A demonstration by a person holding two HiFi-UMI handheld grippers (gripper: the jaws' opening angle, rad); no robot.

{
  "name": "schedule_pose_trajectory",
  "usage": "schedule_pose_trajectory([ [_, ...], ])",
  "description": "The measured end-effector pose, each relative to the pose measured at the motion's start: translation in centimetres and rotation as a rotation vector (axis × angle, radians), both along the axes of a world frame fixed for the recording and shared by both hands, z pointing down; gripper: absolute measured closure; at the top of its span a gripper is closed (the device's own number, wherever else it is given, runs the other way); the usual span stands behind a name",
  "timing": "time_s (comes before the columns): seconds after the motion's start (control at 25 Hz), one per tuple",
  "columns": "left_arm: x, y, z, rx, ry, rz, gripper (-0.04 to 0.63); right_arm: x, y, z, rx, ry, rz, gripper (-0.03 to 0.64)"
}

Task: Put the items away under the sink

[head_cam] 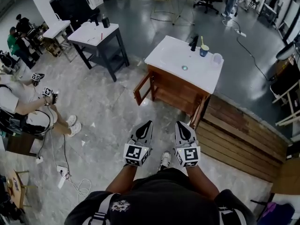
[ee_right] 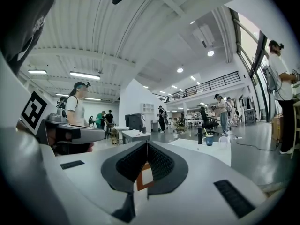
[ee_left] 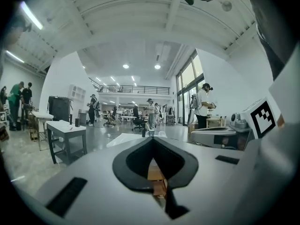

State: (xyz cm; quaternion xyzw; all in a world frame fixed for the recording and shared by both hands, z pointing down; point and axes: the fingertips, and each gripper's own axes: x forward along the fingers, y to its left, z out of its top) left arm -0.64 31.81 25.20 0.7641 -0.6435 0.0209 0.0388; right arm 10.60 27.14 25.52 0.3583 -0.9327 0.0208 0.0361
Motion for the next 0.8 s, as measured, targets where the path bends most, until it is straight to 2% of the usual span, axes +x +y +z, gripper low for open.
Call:
schedule_pose_trajectory([
  [0.36, -1.4, -9.3, -2.0, 0.017, -0.024, -0.023, 0.592, 0.1, -9.6, -2.1, 0.029, -0.031, 0.008, 0.594],
  [0.8, -3.2, -17.7, -1.0, 0.011, -0.009, 0.037, 0.592, -3.0, -16.4, 0.0, -0.043, -0.049, 0.030, 0.594],
])
